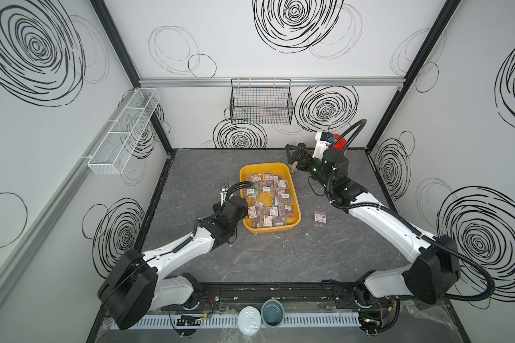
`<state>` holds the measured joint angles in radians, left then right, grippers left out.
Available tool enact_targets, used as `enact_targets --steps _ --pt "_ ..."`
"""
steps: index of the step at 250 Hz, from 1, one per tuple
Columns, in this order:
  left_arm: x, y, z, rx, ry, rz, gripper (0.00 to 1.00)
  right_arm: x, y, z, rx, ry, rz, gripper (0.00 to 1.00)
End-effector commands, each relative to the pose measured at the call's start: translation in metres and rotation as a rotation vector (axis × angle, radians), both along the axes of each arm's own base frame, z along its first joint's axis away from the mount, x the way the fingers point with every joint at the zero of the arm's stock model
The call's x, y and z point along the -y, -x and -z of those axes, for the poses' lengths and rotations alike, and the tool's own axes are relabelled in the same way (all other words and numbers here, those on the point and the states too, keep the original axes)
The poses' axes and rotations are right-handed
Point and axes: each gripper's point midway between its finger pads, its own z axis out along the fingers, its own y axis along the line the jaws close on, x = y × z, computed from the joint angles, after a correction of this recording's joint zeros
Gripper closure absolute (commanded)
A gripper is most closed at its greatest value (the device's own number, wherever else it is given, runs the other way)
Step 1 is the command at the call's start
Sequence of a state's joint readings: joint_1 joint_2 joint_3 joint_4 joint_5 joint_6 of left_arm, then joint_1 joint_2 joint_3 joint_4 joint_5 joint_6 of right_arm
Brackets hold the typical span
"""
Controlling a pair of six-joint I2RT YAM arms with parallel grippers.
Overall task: Take the paper clips out of the storage box
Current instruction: Place the boxed paper clips at the center of the board, then pick up the boxed paper clips from the storage box.
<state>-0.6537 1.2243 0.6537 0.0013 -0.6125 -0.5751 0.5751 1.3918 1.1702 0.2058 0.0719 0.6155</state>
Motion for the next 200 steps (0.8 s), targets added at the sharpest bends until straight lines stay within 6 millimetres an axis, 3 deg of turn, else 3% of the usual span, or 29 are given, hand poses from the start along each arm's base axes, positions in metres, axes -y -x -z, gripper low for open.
enact_targets --steps 1,43,87,164,200 --pt "0.008 0.0 -0.027 0.057 -0.029 0.012 0.16 0.011 0.009 -0.022 0.063 -0.021 0.038 0.0" --pt "0.027 0.002 -0.034 0.061 -0.066 0.056 0.16 0.034 0.014 -0.022 0.079 -0.054 0.122 0.0" --pt "0.042 -0.004 -0.022 -0.002 -0.102 0.098 0.16 0.043 0.015 -0.02 0.087 -0.069 0.155 0.01" --pt "0.068 -0.022 -0.002 -0.098 -0.129 0.14 0.16 0.035 0.008 -0.016 0.06 -0.076 0.096 0.0" --pt "0.075 -0.031 0.009 -0.139 -0.129 0.154 0.17 0.042 0.005 -0.014 0.019 -0.085 0.1 0.0"
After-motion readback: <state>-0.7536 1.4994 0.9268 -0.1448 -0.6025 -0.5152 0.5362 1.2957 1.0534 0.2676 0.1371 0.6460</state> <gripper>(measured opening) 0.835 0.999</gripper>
